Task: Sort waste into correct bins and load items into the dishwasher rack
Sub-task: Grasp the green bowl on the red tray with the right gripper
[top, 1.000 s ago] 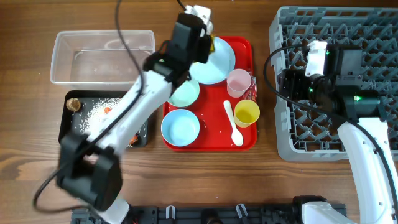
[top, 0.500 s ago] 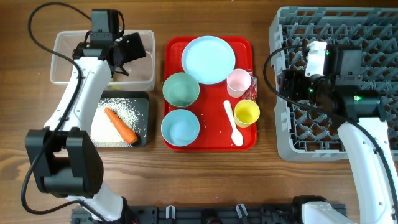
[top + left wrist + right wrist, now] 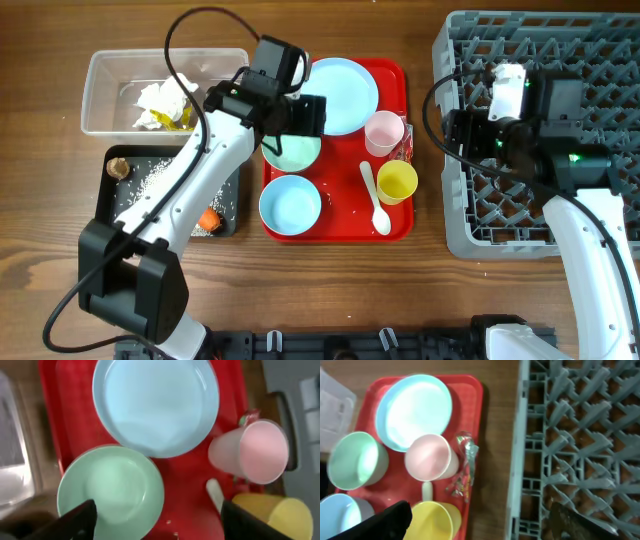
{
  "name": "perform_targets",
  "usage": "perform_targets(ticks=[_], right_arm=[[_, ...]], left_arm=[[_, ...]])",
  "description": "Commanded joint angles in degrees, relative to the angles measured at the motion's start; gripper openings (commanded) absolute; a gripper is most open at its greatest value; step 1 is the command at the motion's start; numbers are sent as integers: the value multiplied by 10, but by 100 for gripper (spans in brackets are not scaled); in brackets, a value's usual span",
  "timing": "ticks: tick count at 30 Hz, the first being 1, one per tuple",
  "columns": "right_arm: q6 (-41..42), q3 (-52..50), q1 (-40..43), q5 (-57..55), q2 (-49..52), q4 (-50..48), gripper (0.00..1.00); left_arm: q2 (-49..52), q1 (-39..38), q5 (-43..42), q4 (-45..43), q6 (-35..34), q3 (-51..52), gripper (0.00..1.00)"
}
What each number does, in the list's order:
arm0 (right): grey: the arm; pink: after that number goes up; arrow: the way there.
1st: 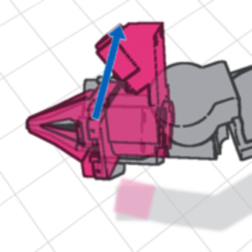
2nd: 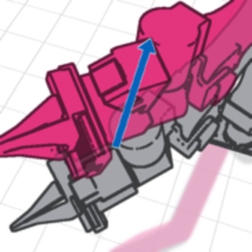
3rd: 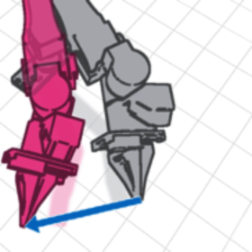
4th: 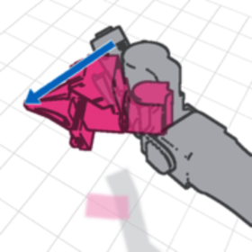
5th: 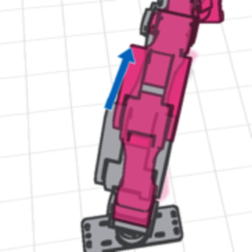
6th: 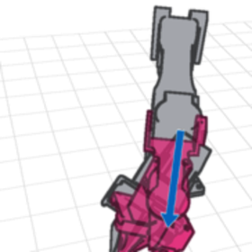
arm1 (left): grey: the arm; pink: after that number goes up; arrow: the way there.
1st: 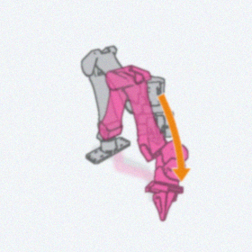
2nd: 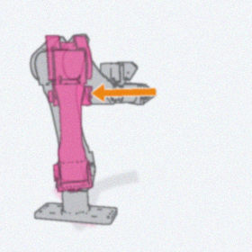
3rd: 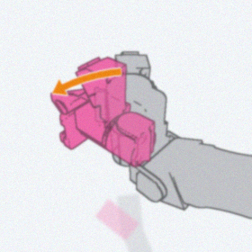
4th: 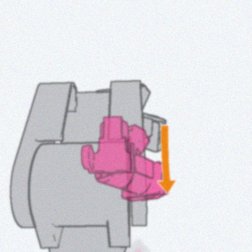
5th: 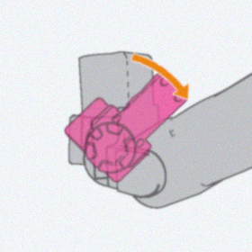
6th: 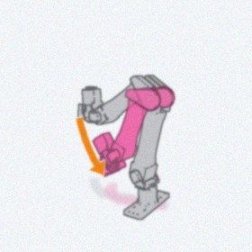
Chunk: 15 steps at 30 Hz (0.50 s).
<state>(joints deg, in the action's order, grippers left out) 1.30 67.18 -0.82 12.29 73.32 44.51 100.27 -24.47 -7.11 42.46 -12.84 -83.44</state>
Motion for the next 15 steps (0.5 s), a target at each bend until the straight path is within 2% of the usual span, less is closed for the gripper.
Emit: perform_targets(ticks=[1,4,7,10,12,15], right_arm=[[16,6,0,125,4,-29,87],[67,6,-21,146,15,-67,82],[105,6,-99,145,62,-103,79],[170,6,-198,120,136,-179,78],[218,6,-250,73,191,-233,76],[262,6,-297,30,272,-275,72]], left_arm=[[-2,2,5,55,-11,1,79],[-2,3,6,72,-9,1,75],[-9,24,20,73,-28,0,69],[-66,105,21,84,-71,0,70],[-116,166,23,91,-71,0,75],[-149,241,57,112,-71,0,78]])
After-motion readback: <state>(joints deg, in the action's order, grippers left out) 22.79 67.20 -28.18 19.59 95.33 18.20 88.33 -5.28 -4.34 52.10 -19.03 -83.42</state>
